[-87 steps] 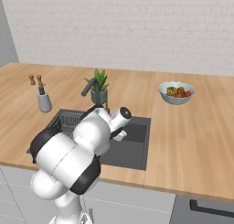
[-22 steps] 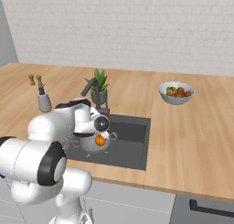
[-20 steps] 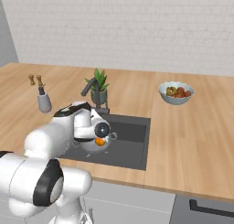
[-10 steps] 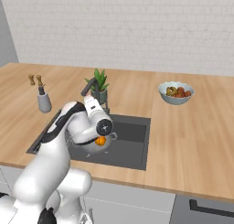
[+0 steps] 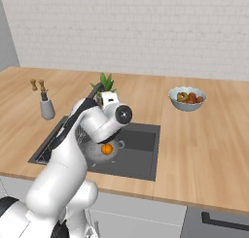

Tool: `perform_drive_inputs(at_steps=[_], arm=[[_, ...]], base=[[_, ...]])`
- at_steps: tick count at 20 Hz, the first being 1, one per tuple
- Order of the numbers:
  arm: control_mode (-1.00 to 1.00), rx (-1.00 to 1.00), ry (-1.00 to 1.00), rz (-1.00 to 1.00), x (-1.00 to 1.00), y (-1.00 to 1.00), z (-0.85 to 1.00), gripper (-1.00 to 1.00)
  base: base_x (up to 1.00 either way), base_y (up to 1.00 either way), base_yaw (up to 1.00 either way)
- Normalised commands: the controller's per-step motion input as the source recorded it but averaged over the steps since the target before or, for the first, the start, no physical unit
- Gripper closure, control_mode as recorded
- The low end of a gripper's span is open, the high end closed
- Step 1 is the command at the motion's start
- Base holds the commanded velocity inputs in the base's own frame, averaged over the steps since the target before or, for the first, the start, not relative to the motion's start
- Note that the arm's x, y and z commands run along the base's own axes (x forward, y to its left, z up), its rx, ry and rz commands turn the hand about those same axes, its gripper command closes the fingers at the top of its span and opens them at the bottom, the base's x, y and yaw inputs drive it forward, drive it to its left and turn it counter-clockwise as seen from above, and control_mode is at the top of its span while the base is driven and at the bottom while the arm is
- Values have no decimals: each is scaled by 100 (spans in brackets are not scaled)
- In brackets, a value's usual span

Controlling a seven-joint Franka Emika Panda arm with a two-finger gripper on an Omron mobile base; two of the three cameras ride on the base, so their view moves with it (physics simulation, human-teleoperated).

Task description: Put the colander in the sink, put the orange in the colander, and turn on the sink faucet and pour water over the colander.

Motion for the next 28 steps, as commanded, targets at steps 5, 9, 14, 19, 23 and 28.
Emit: perform_drive_inputs(at_steps=[5,9,14,19,23,28], arm=[[-100,19,9,-3,0,-10,-3,-100],[-100,14,2,-7,0,0,-13,-100],[-100,16,10,-11,0,0,-17,-100],[-100,22,22,-17,0,0,-10,-100],[-100,14,21,-16,0,10,-1,-100],[-100,11,14,-12,0,6,-13,-100]], base=[[0,0,0],[0,0,0],[0,0,0],[0,0,0],[0,0,0],[0,0,0]])
